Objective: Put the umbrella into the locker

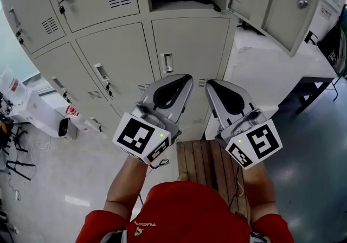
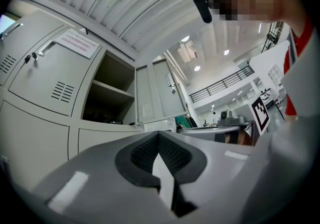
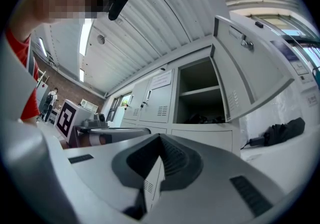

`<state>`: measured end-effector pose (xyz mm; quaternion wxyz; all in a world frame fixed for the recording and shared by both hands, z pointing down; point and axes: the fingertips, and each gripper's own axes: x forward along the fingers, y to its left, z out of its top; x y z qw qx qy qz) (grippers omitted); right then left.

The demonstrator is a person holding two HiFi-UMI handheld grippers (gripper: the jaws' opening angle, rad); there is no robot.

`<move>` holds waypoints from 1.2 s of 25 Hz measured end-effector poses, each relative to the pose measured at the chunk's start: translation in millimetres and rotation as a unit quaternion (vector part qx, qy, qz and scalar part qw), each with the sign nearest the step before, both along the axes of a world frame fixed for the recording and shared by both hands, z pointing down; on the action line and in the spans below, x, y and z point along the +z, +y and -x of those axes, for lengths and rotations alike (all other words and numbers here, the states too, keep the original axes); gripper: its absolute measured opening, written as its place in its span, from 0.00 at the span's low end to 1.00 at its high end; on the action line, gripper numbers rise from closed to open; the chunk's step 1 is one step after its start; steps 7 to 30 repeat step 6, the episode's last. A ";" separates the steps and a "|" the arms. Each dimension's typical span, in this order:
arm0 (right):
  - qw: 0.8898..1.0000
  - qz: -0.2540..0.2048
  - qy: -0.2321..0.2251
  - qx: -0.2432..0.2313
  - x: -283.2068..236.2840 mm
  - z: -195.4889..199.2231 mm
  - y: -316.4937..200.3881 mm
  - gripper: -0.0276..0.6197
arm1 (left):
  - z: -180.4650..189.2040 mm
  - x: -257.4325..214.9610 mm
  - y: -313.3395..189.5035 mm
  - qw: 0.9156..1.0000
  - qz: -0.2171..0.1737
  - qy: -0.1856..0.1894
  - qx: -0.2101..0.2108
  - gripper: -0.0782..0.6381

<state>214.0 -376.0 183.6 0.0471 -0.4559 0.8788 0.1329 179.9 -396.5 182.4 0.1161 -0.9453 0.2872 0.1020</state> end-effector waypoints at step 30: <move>1.000 0.002 0.004 -0.005 2.5 4.4 -0.7 0.05 | -0.4 -1.0 0.5 1.000 -0.003 -0.002 0.001 0.12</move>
